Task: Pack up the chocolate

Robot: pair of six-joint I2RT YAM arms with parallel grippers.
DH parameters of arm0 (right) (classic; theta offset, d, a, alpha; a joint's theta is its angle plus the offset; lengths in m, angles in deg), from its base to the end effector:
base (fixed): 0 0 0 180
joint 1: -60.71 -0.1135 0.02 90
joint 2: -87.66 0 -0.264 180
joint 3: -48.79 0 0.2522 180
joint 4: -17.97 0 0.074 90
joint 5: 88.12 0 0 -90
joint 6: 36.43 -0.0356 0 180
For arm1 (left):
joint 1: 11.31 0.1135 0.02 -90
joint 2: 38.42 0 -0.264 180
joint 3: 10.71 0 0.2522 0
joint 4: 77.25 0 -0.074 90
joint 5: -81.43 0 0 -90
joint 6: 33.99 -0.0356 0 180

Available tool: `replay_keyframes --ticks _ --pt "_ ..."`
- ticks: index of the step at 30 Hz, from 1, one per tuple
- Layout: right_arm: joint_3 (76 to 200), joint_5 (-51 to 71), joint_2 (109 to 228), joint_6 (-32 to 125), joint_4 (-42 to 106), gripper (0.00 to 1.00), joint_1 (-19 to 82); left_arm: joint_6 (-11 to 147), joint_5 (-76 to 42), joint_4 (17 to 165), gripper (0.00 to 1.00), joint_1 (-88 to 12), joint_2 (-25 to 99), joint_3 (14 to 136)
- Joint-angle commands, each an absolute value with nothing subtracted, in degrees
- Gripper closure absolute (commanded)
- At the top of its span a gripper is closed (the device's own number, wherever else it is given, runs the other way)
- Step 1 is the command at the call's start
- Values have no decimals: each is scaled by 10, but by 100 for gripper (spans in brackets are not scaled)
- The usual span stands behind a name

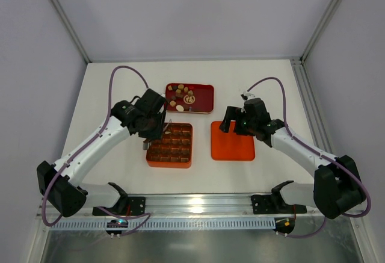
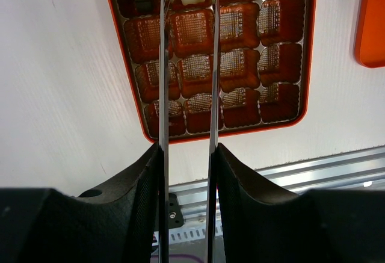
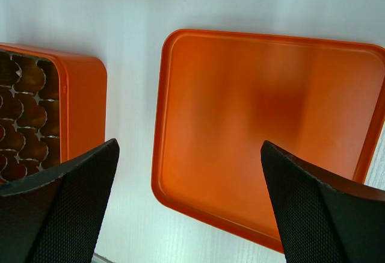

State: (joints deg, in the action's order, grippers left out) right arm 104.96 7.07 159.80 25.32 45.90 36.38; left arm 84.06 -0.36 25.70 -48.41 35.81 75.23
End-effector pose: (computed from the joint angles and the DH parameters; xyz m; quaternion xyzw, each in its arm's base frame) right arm 0.2359 0.1102 0.2195 0.0137 0.9193 0.2106 0.3322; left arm 0.1951 -0.1412 0.3195 0.0616 0.9726 -0.0557 0.2171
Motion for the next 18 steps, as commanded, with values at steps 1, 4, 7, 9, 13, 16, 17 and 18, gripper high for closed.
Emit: replay_keyframes --ticks 1,4,7,9,13,16,17,18 --pt "1053 72 1581 252 445 0 361 837 9 257 61 -482 352 765" --pt "1056 71 1570 252 444 0 361 837 6 248 60 -482 348 786" --pt "1060 60 1556 253 445 0 361 836 0 247 60 -482 351 811" --pt "1062 55 1551 254 447 0 360 835 -3 249 60 -482 358 831" --pt "1075 37 1538 261 464 0 361 826 -2 259 59 -482 389 867" --pt "1081 26 1527 266 476 0 361 814 1 268 59 -482 426 899" --pt "1082 21 1519 267 479 0 361 811 2 272 59 -482 436 904" --pt "1082 21 1516 269 486 0 361 805 2 277 59 -481 447 912"
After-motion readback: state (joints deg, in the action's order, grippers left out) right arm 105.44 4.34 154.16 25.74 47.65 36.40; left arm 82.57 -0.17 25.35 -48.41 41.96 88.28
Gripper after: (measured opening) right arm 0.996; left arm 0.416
